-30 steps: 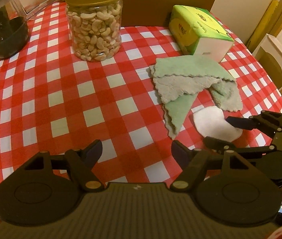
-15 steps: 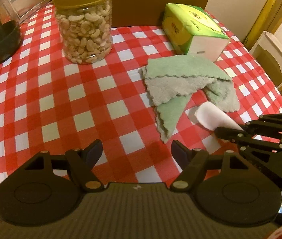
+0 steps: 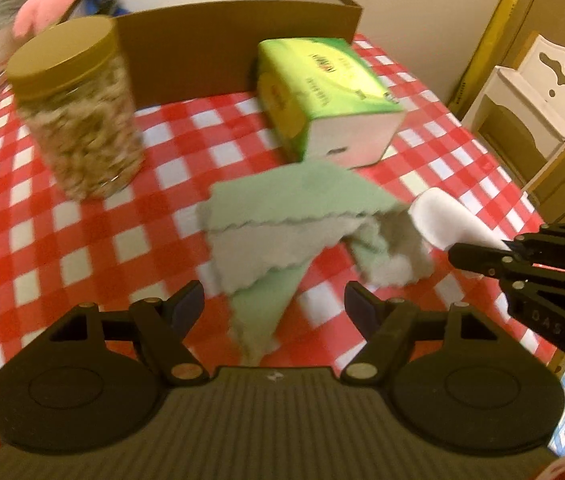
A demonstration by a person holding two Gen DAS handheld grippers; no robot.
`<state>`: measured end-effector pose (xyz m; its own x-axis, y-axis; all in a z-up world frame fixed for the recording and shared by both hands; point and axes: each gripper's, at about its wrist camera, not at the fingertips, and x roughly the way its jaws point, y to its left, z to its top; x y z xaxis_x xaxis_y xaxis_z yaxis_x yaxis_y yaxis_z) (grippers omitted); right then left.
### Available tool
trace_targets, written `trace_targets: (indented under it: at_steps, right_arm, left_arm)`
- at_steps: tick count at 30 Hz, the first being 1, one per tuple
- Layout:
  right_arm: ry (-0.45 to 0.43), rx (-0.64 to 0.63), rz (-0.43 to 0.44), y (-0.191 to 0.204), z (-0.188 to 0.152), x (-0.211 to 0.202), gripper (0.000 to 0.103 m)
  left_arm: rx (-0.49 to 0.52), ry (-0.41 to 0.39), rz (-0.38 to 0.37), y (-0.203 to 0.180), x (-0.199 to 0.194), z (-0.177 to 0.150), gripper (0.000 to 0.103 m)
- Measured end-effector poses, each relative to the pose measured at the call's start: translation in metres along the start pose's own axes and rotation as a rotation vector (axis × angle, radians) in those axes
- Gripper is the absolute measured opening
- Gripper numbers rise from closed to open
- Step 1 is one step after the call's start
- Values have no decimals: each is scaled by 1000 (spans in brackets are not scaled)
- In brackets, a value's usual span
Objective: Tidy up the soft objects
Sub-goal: 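Grasp the pale green cloth with the left gripper while the right holds the pad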
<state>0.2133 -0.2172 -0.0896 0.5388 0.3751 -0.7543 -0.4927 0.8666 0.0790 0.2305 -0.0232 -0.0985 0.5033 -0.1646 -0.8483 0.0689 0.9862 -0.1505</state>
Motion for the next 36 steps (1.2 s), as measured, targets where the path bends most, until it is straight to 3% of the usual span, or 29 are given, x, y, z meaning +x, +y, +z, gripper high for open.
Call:
trace_targets:
  at_steps: [10,16,25,31,34,36]
  right_arm:
    - [-34,31,-43,-52,21,-5,5]
    - [-31,22,-34,-73,32,1,5]
    - [-7,7,14,-88,39,17,5]
    - [5,9,36,-96,42,25,5]
    - [14,16,43,-100,42,28,5]
    - [15,15,44,-101,43,29,5]
  left_arm:
    - [-31,6,-8,-36,37,41,77]
    - [-54,13,45,-45,58,53,77]
    - [-145,45,159,-11,73,39,81]
    - [-257,38,129,9,77,28,86]
    - [-235,13,115,3,79,28,82]
    - [-208,-6,107,-3,79,29,66]
